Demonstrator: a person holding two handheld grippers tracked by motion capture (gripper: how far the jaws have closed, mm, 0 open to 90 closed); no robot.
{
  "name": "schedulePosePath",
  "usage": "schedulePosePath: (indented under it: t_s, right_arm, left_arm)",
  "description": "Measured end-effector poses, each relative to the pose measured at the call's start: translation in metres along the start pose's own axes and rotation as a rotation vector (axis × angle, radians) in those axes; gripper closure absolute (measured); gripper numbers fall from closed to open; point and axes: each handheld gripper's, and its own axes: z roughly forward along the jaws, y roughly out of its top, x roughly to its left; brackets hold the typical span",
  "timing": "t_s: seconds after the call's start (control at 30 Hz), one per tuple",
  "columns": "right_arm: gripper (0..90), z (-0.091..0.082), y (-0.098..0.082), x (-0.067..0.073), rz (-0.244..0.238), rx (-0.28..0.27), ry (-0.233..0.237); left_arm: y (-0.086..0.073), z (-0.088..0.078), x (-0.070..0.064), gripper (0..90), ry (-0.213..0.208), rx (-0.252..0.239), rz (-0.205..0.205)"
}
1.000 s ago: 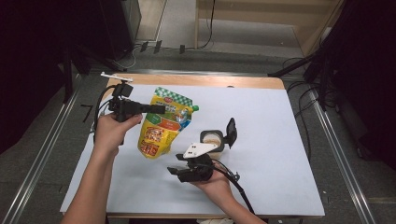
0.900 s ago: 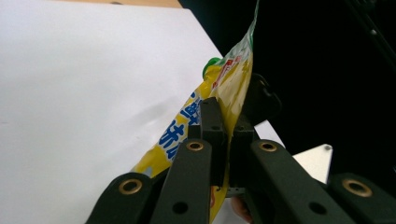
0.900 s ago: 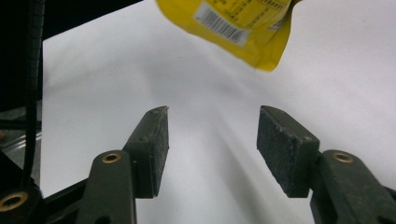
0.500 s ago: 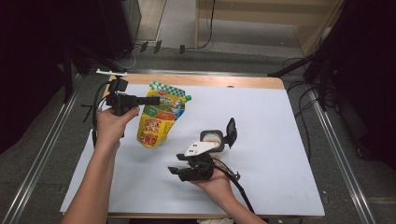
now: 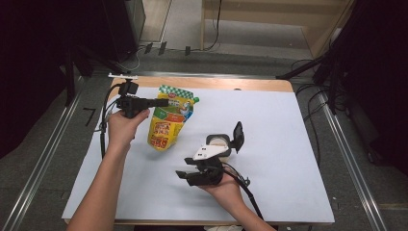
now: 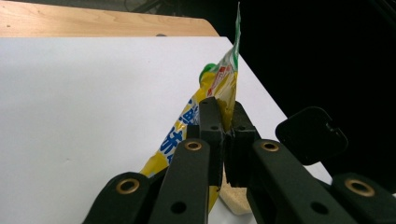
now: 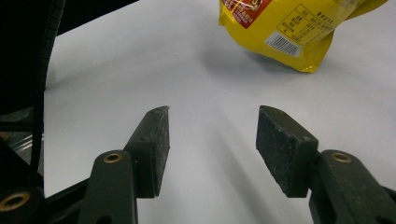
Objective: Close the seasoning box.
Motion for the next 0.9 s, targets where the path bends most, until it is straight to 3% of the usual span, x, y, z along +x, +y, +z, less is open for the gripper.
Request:
schedulePosePath:
  t_s: [0.2,0.37,0.9]
  right_arm:
    - [45.8,-0.001,0.002,0.000,-0.005,0.000,0.001]
    - [45.9,-0.002,0.003,0.000,-0.004,-0.001,0.005]
    - [46.0,-0.002,0.009,0.001,-0.017,-0.004,0.013]
  left_arm:
    - [-0.006,-0.006,-0.001,87.6,-0.009,0.008,-0.001]
    - [-0.011,-0.014,-0.001,86.8,-0.020,0.009,0.028]
    - [-0.032,-0.041,-0.003,79.6,-0.050,-0.005,0.003]
